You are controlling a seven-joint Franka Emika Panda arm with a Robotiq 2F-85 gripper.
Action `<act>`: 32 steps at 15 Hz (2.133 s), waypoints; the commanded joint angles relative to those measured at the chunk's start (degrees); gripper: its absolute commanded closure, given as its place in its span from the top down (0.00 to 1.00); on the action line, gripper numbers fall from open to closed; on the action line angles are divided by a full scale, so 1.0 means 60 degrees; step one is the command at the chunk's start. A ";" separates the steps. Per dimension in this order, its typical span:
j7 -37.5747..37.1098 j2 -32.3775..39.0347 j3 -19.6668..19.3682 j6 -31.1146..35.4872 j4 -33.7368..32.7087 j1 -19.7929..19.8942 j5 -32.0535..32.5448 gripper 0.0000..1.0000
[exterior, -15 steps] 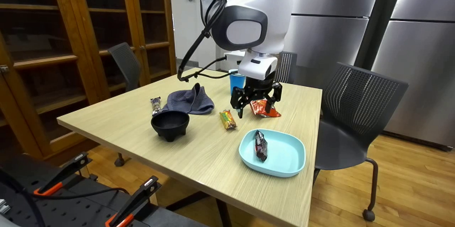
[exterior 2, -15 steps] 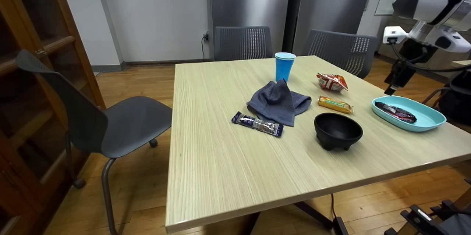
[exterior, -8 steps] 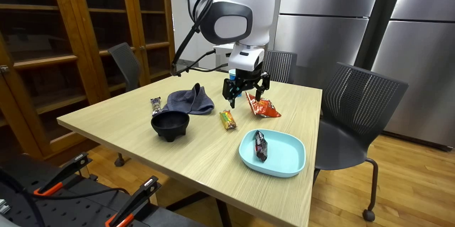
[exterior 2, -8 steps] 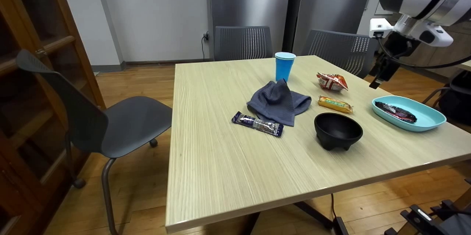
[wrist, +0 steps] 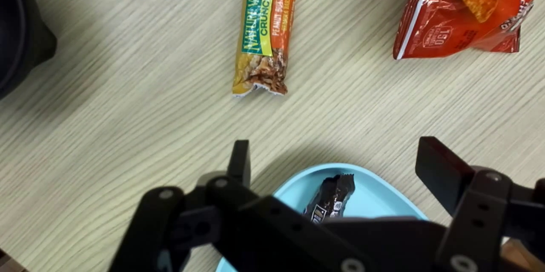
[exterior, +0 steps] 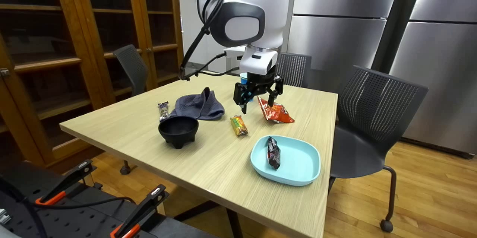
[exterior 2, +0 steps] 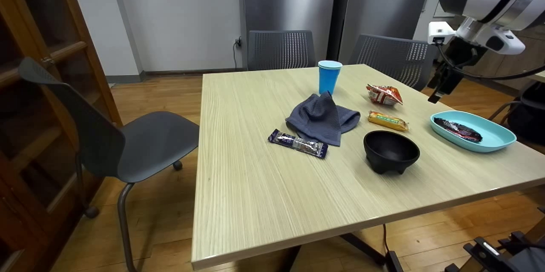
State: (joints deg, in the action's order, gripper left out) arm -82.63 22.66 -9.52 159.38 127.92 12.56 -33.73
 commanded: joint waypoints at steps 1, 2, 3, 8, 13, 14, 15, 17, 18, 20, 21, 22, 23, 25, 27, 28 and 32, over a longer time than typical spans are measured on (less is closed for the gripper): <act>-0.0143 0.0137 0.0145 0.0301 -0.0110 -0.0024 -0.0502 1.00; -0.0251 0.0220 0.0245 0.0417 -0.0162 -0.0040 -0.0765 1.00; -0.0277 0.0253 0.0258 0.0491 -0.0158 -0.0111 -0.0923 1.00; -0.1063 0.0811 0.0076 0.0975 -0.0412 -0.0824 -0.1115 1.00; -0.2066 0.1567 -0.0250 0.0934 -0.0939 -0.1472 -0.0662 1.00; -0.2288 0.1713 -0.0353 0.0845 -0.1068 -0.1609 -0.0511 1.00; -0.2431 0.1835 -0.0397 0.0820 -0.1173 -0.1673 -0.0403 1.00; -0.2744 0.2059 -0.0480 0.0710 -0.1366 -0.1785 -0.0096 1.00; -0.2880 0.2165 -0.0503 0.0673 -0.1440 -0.1826 0.0053 1.00; -0.3089 0.2358 -0.0476 0.0655 -0.1594 -0.1836 0.0298 1.00; -0.3191 0.2443 -0.0435 0.0645 -0.1673 -0.1809 0.0392 1.00; -0.3235 0.2519 -0.0360 0.0619 -0.1778 -0.1742 0.0440 1.00; -0.3280 0.2604 -0.0329 0.0610 -0.1857 -0.1719 0.0470 1.00; -0.3300 0.2718 -0.0229 0.0611 -0.1997 -0.1637 0.0439 1.00; -0.3278 0.2802 -0.0110 0.0676 -0.2096 -0.1554 0.0363 1.00; -0.3239 0.2864 -0.0038 0.0835 -0.2143 -0.1515 0.0313 1.00; -0.3318 0.3006 -0.0046 0.0778 -0.2333 -0.1516 0.0335 1.00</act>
State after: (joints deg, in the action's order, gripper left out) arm -100.63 39.84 -10.83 164.61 115.86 2.33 -32.45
